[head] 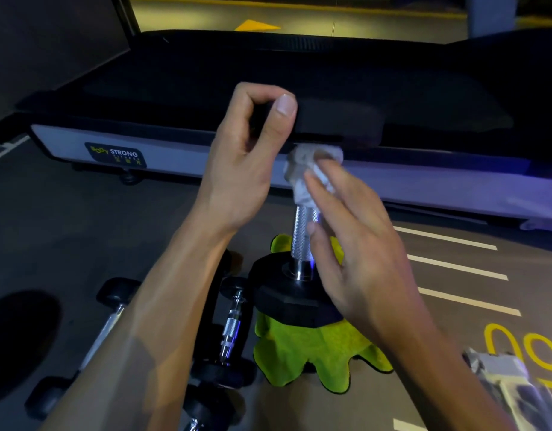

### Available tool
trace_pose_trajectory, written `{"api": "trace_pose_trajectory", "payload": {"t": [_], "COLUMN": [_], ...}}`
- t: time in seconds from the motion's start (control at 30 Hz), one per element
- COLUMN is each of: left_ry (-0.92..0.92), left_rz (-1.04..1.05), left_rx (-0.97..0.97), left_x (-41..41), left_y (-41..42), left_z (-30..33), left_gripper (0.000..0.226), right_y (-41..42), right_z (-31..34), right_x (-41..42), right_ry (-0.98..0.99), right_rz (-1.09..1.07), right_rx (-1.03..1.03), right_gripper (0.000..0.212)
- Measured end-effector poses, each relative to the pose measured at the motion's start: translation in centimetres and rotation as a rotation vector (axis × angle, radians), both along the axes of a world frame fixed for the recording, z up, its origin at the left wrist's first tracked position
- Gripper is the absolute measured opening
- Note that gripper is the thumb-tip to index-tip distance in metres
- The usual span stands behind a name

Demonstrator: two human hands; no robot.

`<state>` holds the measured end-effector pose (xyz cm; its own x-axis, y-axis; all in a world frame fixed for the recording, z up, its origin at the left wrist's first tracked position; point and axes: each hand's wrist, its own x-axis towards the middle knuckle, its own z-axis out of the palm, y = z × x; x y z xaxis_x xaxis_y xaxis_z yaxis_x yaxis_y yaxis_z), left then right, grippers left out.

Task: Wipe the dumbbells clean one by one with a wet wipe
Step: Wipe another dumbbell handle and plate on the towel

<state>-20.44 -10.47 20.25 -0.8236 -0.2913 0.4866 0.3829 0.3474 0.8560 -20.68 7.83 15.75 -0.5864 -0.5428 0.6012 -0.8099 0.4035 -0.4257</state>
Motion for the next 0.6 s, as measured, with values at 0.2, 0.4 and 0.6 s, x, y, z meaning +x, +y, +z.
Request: {"api": "trace_pose_trajectory", "payload": {"t": [0.2, 0.4, 0.6], "left_ry": [-0.03, -0.012, -0.021], "left_rz": [0.028, 0.0, 0.014], "left_rx": [0.029, 0.001, 0.021], "left_x": [0.0, 0.4, 0.9], "left_y": [0.0, -0.2, 0.1], "left_z": [0.2, 0.2, 0.4], "left_gripper": [0.019, 0.019, 0.019], "right_y": [1.1, -0.5, 0.6], "right_z": [-0.9, 1.1, -1.1], "right_x": [0.8, -1.5, 0.6], "right_ry": [-0.046, 0.006, -0.136], "right_rz": [0.098, 0.081, 0.179], "right_rx": [0.05, -0.037, -0.026], "right_gripper": [0.037, 0.04, 0.032]}}
